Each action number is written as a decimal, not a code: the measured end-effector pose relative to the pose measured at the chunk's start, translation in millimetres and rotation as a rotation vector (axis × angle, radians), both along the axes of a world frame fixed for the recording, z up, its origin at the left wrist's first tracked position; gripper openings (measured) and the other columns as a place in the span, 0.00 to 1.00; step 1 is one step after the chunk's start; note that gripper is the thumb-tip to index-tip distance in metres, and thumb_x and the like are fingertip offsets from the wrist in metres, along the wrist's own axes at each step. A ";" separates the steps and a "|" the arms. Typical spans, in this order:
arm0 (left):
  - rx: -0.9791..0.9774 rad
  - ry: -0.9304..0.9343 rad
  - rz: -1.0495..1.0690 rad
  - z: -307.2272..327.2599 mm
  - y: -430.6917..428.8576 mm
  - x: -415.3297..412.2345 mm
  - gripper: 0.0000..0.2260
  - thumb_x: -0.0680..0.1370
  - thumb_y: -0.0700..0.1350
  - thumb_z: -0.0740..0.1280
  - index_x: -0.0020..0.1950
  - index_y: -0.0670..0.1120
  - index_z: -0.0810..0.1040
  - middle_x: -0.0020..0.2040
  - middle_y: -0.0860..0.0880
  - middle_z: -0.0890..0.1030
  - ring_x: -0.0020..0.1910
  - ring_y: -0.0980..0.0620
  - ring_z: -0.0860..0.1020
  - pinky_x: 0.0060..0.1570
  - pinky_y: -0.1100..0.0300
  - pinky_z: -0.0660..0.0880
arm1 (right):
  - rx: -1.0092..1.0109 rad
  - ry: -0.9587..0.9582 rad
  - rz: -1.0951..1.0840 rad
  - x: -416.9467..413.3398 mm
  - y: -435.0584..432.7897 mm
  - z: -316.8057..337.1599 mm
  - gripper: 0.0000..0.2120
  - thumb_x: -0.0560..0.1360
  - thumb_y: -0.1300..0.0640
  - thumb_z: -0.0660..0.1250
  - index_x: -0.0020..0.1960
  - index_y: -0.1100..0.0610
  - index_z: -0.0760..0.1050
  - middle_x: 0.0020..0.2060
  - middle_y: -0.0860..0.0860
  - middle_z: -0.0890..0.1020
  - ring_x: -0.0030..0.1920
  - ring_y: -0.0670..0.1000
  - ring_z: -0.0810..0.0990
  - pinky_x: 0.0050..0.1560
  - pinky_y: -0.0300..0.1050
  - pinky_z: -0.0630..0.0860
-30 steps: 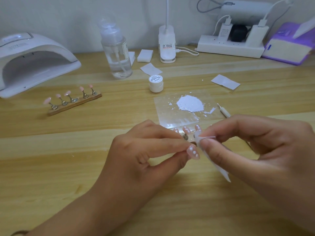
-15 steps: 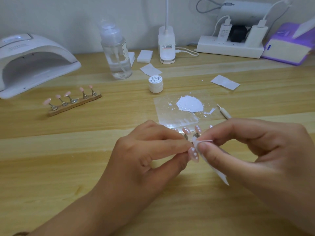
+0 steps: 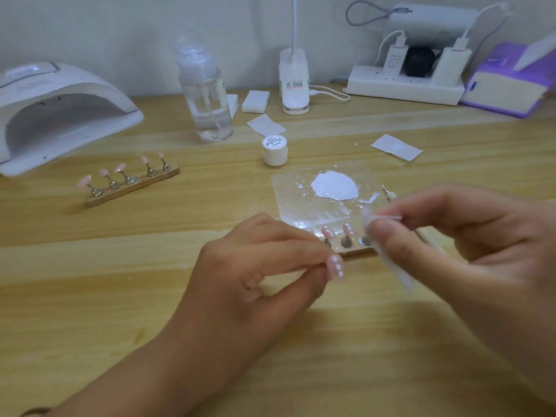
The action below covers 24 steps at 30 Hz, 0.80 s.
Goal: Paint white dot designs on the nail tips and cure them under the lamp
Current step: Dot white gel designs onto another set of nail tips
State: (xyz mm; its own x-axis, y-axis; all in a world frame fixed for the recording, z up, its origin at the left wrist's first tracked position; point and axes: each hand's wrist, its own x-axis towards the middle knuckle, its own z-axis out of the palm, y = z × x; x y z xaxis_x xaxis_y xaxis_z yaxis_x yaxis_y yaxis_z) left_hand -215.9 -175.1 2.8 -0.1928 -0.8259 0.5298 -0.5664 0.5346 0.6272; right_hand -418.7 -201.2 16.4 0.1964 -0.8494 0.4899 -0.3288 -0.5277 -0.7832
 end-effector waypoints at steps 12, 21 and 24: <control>0.375 0.294 0.136 -7.8 -17.8 20.3 0.07 0.68 0.40 0.80 0.37 0.51 0.87 0.42 0.55 0.85 0.44 0.58 0.82 0.43 0.71 0.74 | 0.113 0.066 -0.377 -74.3 -88.1 -10.9 0.04 0.73 0.46 0.73 0.44 0.43 0.79 0.36 0.41 0.83 0.32 0.38 0.79 0.34 0.24 0.70; 0.289 0.038 0.222 -5.1 -15.6 19.4 0.07 0.64 0.57 0.73 0.39 0.59 0.85 0.45 0.64 0.81 0.51 0.59 0.77 0.50 0.69 0.68 | 0.239 0.174 -0.272 -71.7 -92.8 -23.8 0.05 0.72 0.55 0.76 0.39 0.49 0.81 0.34 0.44 0.84 0.33 0.45 0.79 0.36 0.34 0.73; 0.260 -0.003 0.240 -3.6 -16.2 18.4 0.13 0.61 0.62 0.68 0.41 0.60 0.84 0.48 0.65 0.80 0.51 0.59 0.76 0.53 0.62 0.69 | 0.220 0.173 -0.251 -70.7 -93.2 -23.5 0.05 0.72 0.57 0.76 0.40 0.50 0.82 0.35 0.45 0.84 0.37 0.45 0.82 0.41 0.36 0.76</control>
